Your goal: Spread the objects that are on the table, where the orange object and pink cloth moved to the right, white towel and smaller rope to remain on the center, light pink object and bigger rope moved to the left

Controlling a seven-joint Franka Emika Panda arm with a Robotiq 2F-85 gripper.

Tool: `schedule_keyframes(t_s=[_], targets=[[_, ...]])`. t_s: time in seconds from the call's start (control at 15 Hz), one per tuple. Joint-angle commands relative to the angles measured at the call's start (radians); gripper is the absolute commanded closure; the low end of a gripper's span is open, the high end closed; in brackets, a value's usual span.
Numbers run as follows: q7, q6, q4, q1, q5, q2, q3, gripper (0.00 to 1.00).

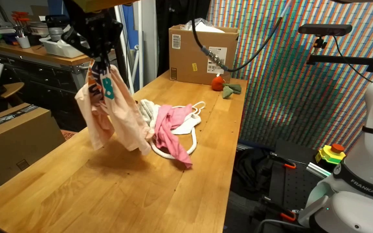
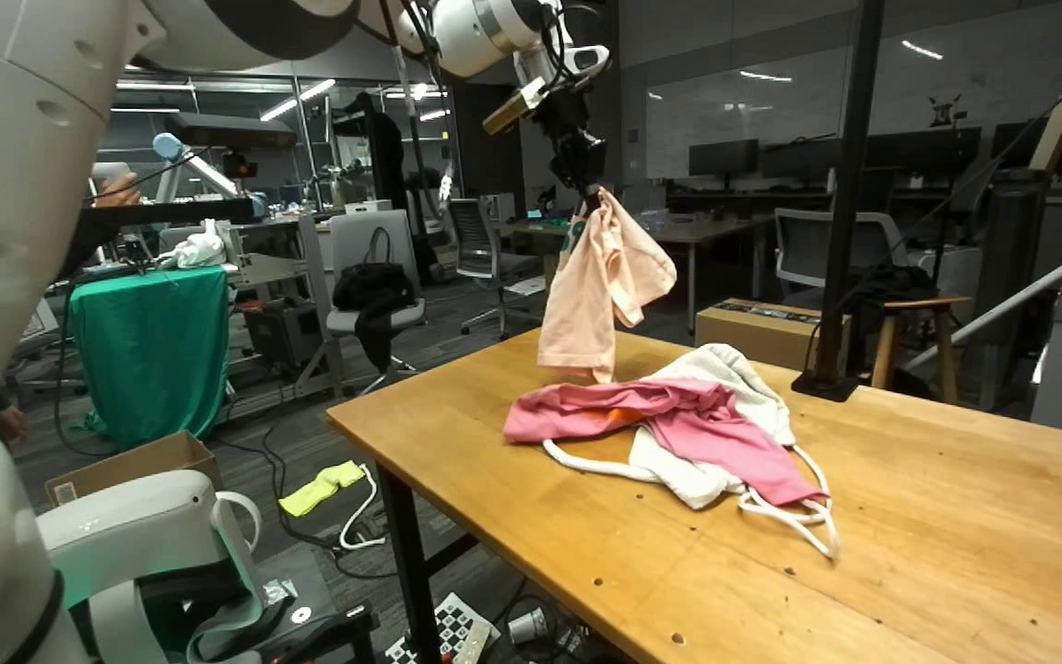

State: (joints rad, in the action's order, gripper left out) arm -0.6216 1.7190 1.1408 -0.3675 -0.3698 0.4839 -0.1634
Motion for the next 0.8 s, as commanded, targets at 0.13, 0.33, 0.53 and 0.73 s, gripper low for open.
schedule_keyframes(t_s=[0.13, 0.33, 0.53, 0.73], targets=[[-0.042, 0.024, -0.229, -0.088, 0.063, 0.173, 0.038, 0.95], [-0.096, 0.022, -0.316, -0.107, 0.128, 0.233, 0.048, 0.95], [-0.156, 0.017, -0.392, -0.112, 0.201, 0.278, 0.049, 0.95], [-0.235, 0.031, -0.462, -0.120, 0.254, 0.323, 0.057, 0.95]])
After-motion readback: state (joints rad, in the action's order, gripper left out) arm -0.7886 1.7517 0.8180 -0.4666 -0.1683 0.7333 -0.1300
